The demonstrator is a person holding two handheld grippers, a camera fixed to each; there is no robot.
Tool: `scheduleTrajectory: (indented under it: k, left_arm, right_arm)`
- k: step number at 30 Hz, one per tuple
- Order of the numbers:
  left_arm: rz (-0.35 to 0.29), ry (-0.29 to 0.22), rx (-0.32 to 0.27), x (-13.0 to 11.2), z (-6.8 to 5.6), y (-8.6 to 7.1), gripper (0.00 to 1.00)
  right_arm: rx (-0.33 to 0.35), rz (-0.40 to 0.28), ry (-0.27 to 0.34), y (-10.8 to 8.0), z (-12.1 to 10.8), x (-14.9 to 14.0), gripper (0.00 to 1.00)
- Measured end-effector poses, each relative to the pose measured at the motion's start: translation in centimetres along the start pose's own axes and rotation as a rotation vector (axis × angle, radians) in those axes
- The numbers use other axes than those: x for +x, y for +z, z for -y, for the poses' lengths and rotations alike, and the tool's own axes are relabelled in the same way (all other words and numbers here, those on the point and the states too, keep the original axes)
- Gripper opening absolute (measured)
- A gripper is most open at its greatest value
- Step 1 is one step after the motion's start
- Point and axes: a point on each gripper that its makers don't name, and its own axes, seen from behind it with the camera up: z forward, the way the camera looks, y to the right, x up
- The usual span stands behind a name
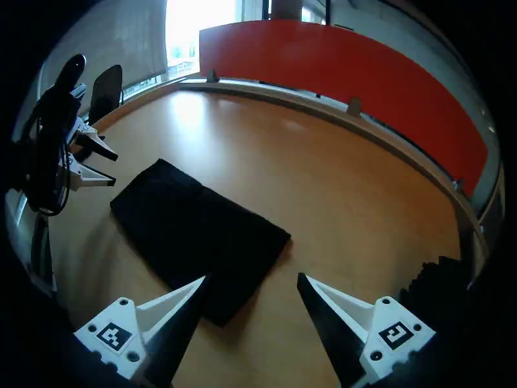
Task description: Fold towel
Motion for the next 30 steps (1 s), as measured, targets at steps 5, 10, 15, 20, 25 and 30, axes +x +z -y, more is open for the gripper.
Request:
scheduleTrajectory:
  k: [5,10,15,20,25,30]
  left_arm:
    - [-0.004,-0.024,-0.002,-0.8,-0.6,-0.7,0.94]
    - [-0.012,-0.034,0.002,-1.2,-0.8,-1.2,0.94]
    - [-0.013,-0.044,0.012,-1.8,-0.7,-1.7,0.94]
    - [-0.018,-0.065,0.028,-2.5,-0.5,-2.3,0.94]
    - [-0.032,-0.083,0.041,-2.9,-0.3,-3.0,0.94]
    - [-0.050,-0.109,0.053,-3.4,-0.3,-3.9,0.94]
  right_arm:
    - [-0.001,-0.006,0.009,-1.0,0.6,-0.5,1.00]
    - [0.004,-0.007,0.013,-1.3,0.9,-0.8,1.00]
    - [0.005,-0.006,0.000,-1.3,0.8,-1.0,1.00]
    - [0.023,-0.009,-0.011,-1.1,1.0,-1.0,1.00]
    - [0.043,-0.006,-0.029,-0.9,1.3,-1.1,1.00]
    - [0.065,0.001,-0.049,-0.7,1.7,-1.2,1.00]
